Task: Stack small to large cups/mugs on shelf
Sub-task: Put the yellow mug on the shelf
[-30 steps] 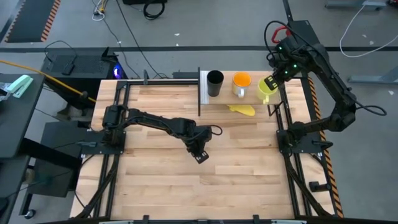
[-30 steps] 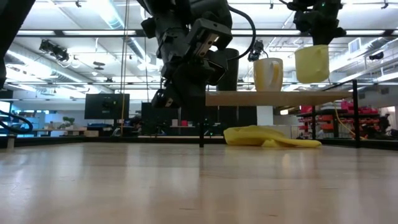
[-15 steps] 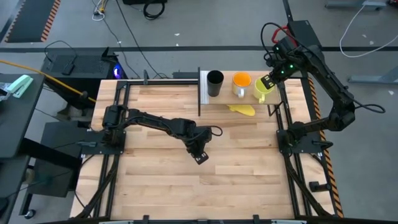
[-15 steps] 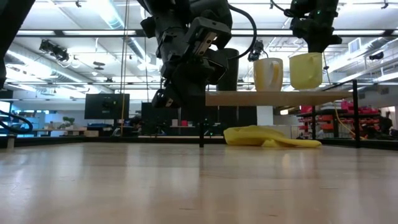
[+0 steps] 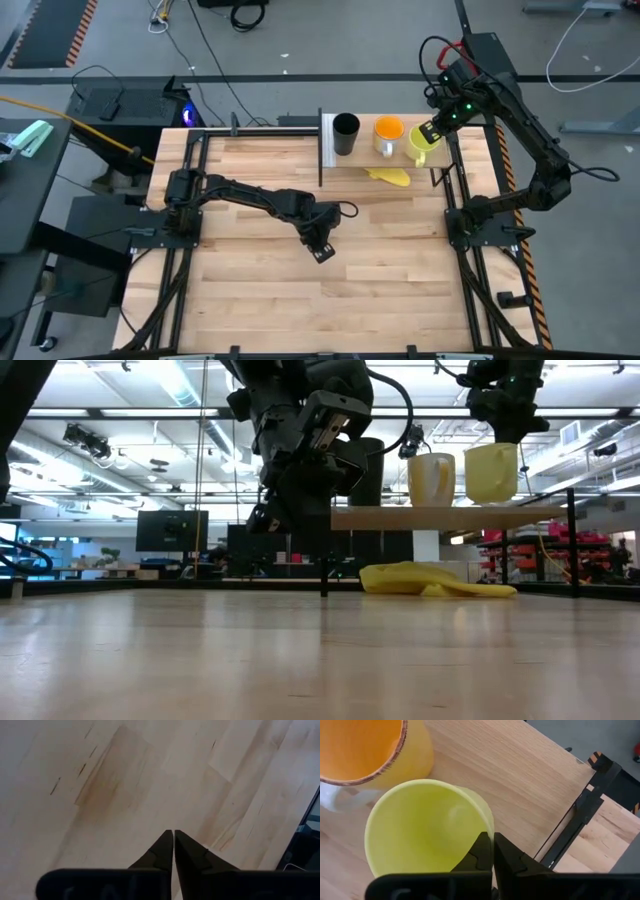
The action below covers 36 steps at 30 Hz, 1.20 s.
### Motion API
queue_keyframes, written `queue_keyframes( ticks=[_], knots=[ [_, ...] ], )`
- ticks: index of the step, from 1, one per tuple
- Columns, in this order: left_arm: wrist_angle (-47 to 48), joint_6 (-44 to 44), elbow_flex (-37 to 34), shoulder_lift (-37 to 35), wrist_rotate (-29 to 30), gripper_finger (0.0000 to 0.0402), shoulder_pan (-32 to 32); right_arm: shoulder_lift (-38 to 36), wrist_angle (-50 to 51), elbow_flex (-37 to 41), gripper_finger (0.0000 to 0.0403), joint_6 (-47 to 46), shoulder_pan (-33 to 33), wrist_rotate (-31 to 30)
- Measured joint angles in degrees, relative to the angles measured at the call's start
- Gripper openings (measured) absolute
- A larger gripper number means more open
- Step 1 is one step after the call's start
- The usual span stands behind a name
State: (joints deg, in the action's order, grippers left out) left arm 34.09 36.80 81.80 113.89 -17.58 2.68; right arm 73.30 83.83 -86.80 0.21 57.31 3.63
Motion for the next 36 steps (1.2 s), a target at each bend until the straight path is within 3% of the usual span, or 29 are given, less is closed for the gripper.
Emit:
queue_keyframes(
  ticks=[11, 21, 36],
  knots=[
    [0.0, 0.0, 0.0, 0.0, 0.0, 0.0011, 0.0, -2.8, -4.5, 7.5, 0.0003, -1.4, 0.6, -1.2],
    [0.0, 0.0, 0.0, 0.0, 0.0, 0.0026, 0.0, -3.0, -7.4, 7.6, 0.0003, -5.6, 0.7, -3.3],
    [0.0, 0.0, 0.0, 0.0, 0.0, 0.0016, 0.1, -3.0, -8.5, 7.6, 0.0015, -9.6, 0.7, -4.5]
  ],
)
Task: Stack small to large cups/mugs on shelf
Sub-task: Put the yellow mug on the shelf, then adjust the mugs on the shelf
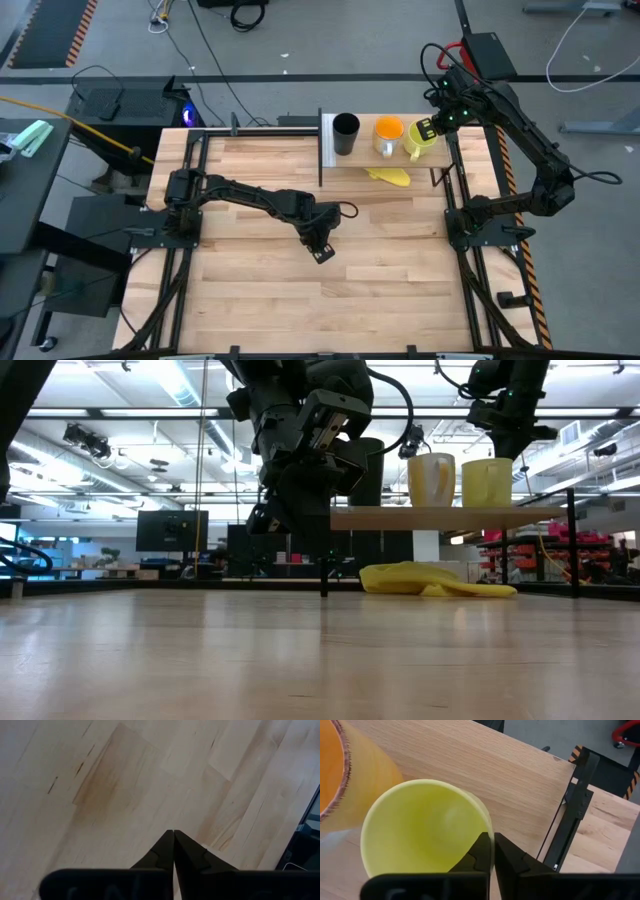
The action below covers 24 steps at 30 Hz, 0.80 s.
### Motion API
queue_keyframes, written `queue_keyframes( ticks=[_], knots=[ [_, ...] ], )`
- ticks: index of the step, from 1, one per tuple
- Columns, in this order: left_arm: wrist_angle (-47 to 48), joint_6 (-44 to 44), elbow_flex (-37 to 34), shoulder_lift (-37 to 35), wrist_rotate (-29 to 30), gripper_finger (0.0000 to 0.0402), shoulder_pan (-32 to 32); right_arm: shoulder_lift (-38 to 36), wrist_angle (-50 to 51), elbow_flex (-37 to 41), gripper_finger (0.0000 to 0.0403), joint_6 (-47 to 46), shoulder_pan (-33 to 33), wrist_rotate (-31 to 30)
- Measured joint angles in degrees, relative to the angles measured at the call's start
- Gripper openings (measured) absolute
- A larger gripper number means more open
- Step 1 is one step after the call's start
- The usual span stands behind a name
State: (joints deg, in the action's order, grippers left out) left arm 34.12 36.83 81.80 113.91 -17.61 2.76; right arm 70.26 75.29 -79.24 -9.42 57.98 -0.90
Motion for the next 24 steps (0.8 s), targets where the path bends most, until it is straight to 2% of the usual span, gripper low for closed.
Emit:
queue_keyframes(
  ticks=[5, 15, 24],
  knots=[
    [0.0, 0.0, 0.0, 0.0, 0.0, 0.0023, 0.0, 0.0, 0.0, 0.0, 0.0027, -0.1, 0.0, 0.0],
    [0.0, 0.0, 0.0, 0.0, 0.0, 0.0011, 0.0, 0.0, -0.5, 0.0, 0.0071, -1.1, 0.0, 0.0],
    [0.0, 0.1, 0.0, 0.0, 0.0, 0.0022, 0.0, -0.2, -0.4, -2.1, 0.0102, -3.9, 0.0, 0.0]
  ],
)
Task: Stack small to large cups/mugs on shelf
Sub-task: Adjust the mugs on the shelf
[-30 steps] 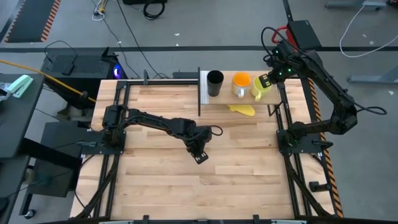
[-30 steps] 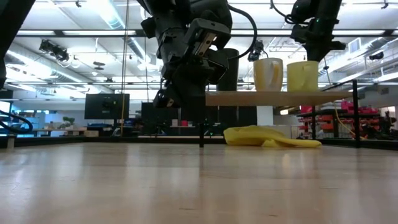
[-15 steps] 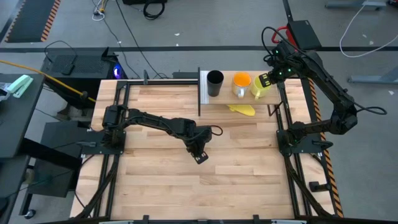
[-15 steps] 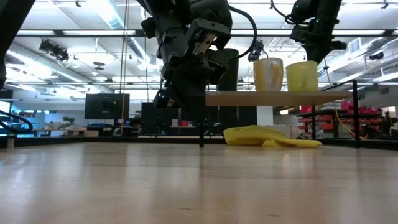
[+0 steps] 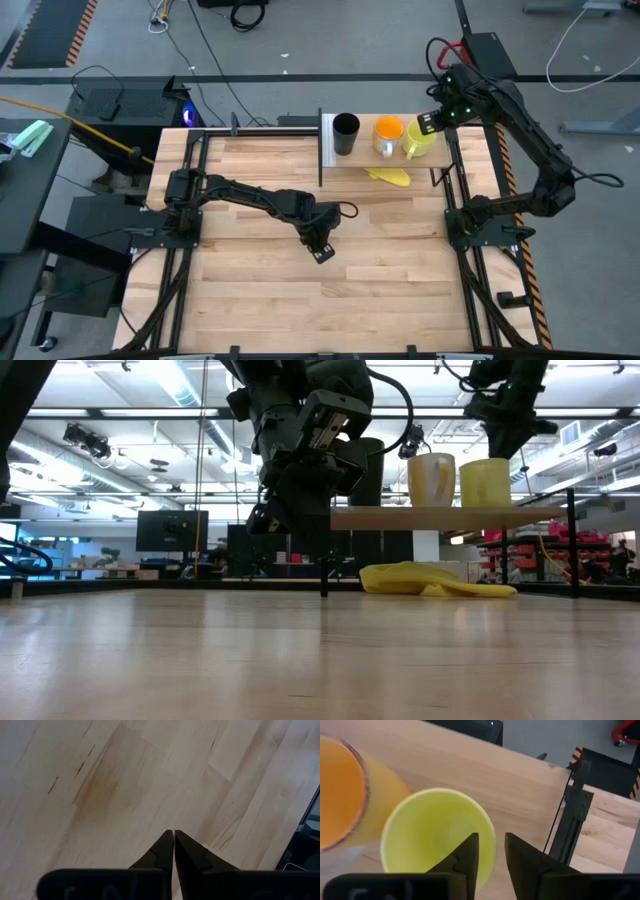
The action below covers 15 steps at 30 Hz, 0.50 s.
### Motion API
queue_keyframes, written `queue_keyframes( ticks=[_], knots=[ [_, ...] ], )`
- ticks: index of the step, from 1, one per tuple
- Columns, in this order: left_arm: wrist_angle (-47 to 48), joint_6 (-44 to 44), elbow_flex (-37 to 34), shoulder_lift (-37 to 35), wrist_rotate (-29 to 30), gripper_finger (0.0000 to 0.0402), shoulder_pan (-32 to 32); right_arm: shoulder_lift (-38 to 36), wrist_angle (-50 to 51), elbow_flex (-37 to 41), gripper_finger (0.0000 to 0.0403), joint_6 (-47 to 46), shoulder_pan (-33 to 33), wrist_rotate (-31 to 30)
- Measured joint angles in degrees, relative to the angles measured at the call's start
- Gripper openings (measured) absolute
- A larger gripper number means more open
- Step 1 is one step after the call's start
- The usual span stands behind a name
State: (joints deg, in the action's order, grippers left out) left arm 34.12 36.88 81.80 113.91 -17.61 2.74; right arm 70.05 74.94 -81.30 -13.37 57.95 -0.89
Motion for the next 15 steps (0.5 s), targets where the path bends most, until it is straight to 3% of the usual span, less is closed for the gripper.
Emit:
queue_keyframes(
  ticks=[8, 15],
  knots=[
    [-0.8, 0.0, 0.0, 0.0, 0.0, 0.0013, -0.2, -2.6, 2.2, -2.7, 0.0098, -0.9, -0.5, -0.1],
    [-9.4, 1.4, 0.0, 0.0, 0.0, 0.0026, -1.6, -10.6, 11.1, -2.9, 0.0084, -5.3, -5.2, 0.1]
  ],
)
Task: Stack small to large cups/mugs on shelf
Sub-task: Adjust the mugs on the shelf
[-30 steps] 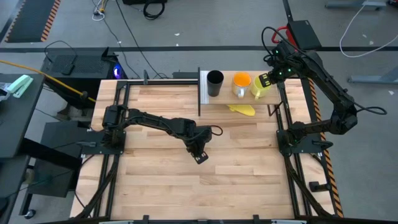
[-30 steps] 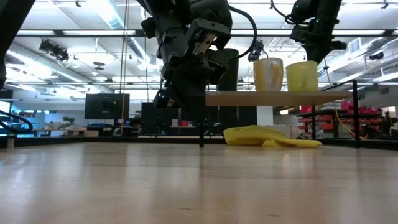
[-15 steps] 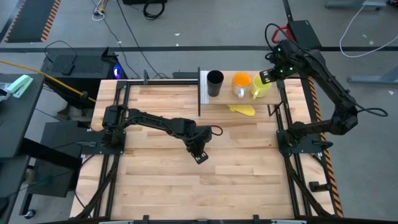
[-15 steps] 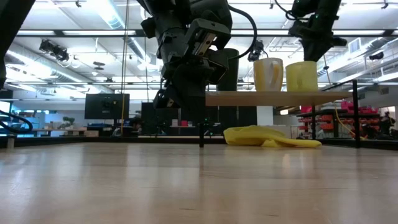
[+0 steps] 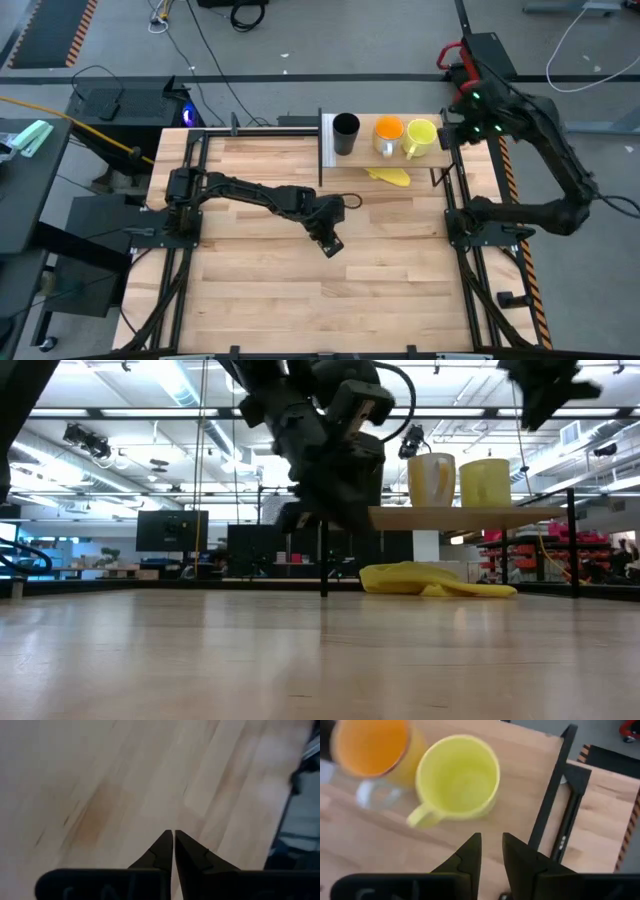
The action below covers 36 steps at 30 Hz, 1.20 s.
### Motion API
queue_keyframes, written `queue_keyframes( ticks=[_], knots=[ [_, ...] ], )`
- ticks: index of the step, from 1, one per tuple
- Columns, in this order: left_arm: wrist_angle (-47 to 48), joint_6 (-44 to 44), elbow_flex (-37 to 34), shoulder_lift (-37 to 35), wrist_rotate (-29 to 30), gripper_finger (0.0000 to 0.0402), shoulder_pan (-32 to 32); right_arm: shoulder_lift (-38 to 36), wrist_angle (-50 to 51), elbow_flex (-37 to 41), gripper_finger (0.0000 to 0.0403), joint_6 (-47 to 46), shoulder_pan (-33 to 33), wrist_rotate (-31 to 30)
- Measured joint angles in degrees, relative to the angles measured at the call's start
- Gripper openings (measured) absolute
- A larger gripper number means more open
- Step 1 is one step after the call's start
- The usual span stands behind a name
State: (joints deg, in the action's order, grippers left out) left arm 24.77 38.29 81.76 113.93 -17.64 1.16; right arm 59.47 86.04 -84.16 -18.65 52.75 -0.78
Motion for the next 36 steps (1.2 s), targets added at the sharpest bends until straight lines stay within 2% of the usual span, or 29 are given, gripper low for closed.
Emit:
queue_keyframes(
  ticks=[5, 9, 12, 16, 20, 24, 31, 36],
  knots=[
    [-8.1, 0.2, 0.0, 0.0, 0.0, 0.0022, -2.1, -9.9, 0.1, 0.0, 0.0072, -6.3, -7.1, 1.9],
    [-15.6, 1.5, 0.0, 0.0, 0.0, 0.0015, -4.0, -18.7, -0.1, 1.2, 0.006, -9.5, -12.2, -1.2],
    [-21.2, 1.6, 0.0, 0.0, 0.0, 0.0013, -5.3, -24.2, -1.1, 3.3, 0.0052, -9.3, -13.3, -4.6],
    [-25.5, 1.6, 0.0, 0.0, 0.0, 0.0016, -6.6, -29.3, -1.9, 7.4, 0.0047, -7.8, -13.3, -3.0],
    [-27.7, 2.7, 0.0, 0.0, 0.0, 0.0022, -7.7, -32.1, -2.0, 13.5, 0.0039, -8.7, -13.3, -2.4],
    [-31.7, 4.1, 0.0, 0.3, 0.9, 0.002, -8.5, -33.5, -2.4, 19.2, 0.0008, -8.7, -13.3, -0.7],
    [-33.7, 3.6, 0.0, 0.3, 5.3, 0.002, -8.5, -33.3, -13.0, 24.7, 0.0004, -10.2, -13.3, 0.6],
    [-33.9, 3.6, 0.0, 0.3, 7.3, 0.0016, -8.7, -30.5, -19.4, 29.5, 0.0003, -10.1, -13.3, 1.0]
  ],
)
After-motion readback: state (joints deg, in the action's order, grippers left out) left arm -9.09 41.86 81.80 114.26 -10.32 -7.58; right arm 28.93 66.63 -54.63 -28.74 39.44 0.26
